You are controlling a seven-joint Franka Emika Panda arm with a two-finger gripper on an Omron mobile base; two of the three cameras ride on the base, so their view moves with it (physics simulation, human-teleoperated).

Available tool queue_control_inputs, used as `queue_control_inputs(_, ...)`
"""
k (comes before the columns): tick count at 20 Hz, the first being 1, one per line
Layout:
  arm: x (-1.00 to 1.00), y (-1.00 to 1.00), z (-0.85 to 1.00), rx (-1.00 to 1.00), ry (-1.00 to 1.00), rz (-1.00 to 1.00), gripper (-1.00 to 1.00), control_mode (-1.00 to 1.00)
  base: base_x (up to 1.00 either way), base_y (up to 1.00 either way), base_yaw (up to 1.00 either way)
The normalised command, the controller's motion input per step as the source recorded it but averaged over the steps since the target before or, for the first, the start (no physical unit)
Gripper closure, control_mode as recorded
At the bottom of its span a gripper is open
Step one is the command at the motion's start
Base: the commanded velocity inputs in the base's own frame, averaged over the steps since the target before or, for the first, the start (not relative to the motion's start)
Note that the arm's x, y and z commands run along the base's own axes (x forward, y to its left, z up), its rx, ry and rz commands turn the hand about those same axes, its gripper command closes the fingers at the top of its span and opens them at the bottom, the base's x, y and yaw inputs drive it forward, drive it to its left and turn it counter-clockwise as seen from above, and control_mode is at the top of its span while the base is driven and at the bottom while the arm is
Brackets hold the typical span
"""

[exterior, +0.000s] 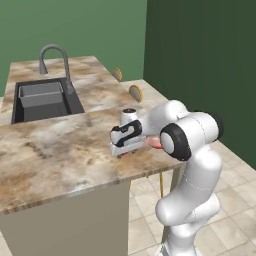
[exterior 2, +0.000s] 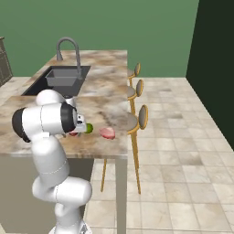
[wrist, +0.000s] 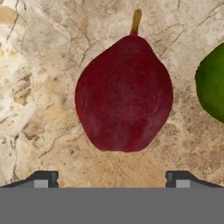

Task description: Open the fridge, remove the pear, lime, and steak, and place them on any counter.

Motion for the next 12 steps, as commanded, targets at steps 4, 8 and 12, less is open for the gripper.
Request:
queue_control_inputs(4,-0.06,0.00,0.40,-0.07,-0.08,0.00,-1.00,-1.00,0.00,0.00,0.00)
queue_control_inputs(8,-0.27,-0.06,0.99,0.00,-0.06,0.00,-1.00,-1.00,0.00,0.00,0.00)
queue_control_inputs(12,-0.24,-0.21,1.00,0.00,-0.06,-0.02,-1.00,-1.00,0.00,0.00,0.00)
